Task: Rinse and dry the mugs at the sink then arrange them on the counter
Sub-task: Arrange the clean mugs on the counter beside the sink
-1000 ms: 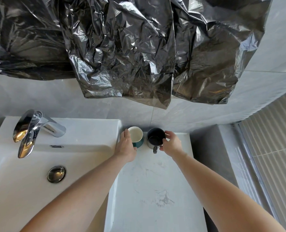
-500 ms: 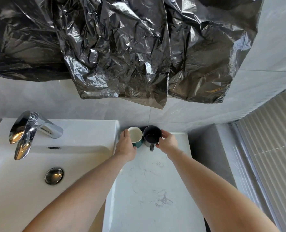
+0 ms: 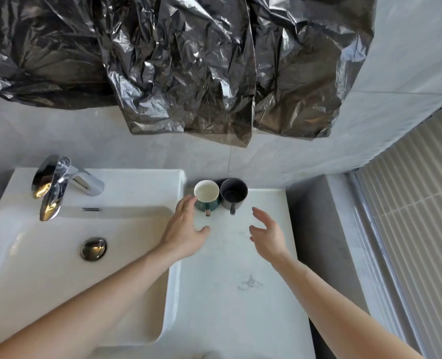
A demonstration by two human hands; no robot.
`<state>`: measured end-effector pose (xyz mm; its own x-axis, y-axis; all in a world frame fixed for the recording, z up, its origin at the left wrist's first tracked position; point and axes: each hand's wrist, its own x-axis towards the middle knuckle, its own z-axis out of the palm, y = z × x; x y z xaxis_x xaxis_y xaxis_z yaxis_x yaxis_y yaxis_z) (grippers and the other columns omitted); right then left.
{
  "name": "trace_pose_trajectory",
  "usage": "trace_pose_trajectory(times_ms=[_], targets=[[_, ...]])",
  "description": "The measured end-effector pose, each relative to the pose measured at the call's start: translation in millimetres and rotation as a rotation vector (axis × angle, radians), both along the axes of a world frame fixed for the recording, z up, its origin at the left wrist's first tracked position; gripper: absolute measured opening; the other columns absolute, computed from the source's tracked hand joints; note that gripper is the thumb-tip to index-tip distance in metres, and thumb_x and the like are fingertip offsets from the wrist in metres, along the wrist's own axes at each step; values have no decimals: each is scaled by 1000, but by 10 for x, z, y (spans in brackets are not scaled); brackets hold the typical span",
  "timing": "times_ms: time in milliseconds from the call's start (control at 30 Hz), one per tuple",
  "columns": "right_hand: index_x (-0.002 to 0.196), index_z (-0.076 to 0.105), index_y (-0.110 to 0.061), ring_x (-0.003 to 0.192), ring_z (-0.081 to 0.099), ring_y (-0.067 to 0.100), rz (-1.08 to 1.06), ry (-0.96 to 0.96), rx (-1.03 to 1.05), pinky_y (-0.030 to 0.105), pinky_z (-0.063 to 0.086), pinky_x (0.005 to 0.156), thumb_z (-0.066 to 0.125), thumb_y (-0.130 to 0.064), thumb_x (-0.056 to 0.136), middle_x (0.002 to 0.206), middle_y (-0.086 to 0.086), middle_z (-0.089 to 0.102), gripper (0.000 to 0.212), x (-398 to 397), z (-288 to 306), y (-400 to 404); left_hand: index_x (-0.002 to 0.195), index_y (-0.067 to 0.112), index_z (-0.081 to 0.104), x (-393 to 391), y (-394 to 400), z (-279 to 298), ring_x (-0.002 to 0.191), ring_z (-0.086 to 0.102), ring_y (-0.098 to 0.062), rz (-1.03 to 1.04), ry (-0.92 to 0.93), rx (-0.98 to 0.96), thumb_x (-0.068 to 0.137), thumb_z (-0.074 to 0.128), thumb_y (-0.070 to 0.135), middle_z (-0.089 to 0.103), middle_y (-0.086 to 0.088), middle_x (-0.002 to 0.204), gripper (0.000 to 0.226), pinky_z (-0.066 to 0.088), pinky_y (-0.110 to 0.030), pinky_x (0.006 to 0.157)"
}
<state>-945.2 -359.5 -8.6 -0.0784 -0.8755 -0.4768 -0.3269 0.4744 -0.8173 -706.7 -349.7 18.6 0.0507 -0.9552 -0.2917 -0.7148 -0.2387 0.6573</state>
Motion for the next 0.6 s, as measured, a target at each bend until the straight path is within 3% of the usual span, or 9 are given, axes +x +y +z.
trace_pose_trajectory(times_ms=[67, 133, 200, 300, 433, 533, 600], targets=[[139, 58, -34, 83, 71, 15, 60, 0, 10, 36, 62, 77, 50, -4, 94, 141, -18, 59, 55, -116, 183, 437, 153, 21, 42, 91, 440, 166, 127, 57, -15, 23, 71, 6, 90, 76, 25, 31, 13, 159, 73, 53, -35, 100], [134, 62, -32, 95, 73, 14, 136, 19, 21, 16, 55, 66, 52, -4, 96, 136, -19, 62, 48, -234, 318, 829, 146, 24, 51, 157, 897, 293, 125, 57, -11, 42, 91, 3, 90, 77, 25, 36, 17, 153, 62, 50, -25, 97], [132, 64, -31, 109, 70, 9, 222, 45, 28, 6, 50, 71, 58, -9, 99, 133, -19, 64, 40, -363, 401, 1146, 144, 28, 53, 185, 1326, 369, 129, 53, -6, 38, 56, 25, 91, 76, 27, 37, 20, 152, 58, 42, -20, 102], [131, 66, -33, 116, 65, 6, 342, 123, 54, 10, 47, 86, 63, -20, 99, 129, -22, 66, 34, -565, 483, 1554, 143, 33, 52, 146, 1921, 361, 133, 47, -1, 20, 11, 89, 92, 74, 34, 36, 25, 151, 55, 38, -23, 109], [133, 64, -37, 122, 61, 8, 393, 245, 67, 24, 49, 99, 64, -29, 99, 131, -25, 64, 35, -800, 503, 2096, 137, 36, 56, -47, 2540, 243, 129, 54, -5, 12, 49, 162, 91, 73, 37, 43, 26, 143, 49, 47, -29, 107], [138, 58, -40, 129, 55, 10, 424, 313, 122, 24, 44, 101, 64, -36, 98, 142, -19, 58, 42, -917, 467, 2551, 142, 35, 51, -221, 2831, 142, 131, 52, -6, -70, -17, 237, 91, 70, 45, 42, 24, 144, 55, 44, -29, 109], [144, 53, -38, 124, 55, 5, 400, 353, 143, 20, 40, 97, 66, -38, 96, 149, -16, 52, 50, -949, 445, 2840, 147, 34, 47, -325, 2964, 84, 134, 50, -9, -164, -77, 262, 90, 68, 48, 40, 20, 149, 62, 42, -29, 111]])
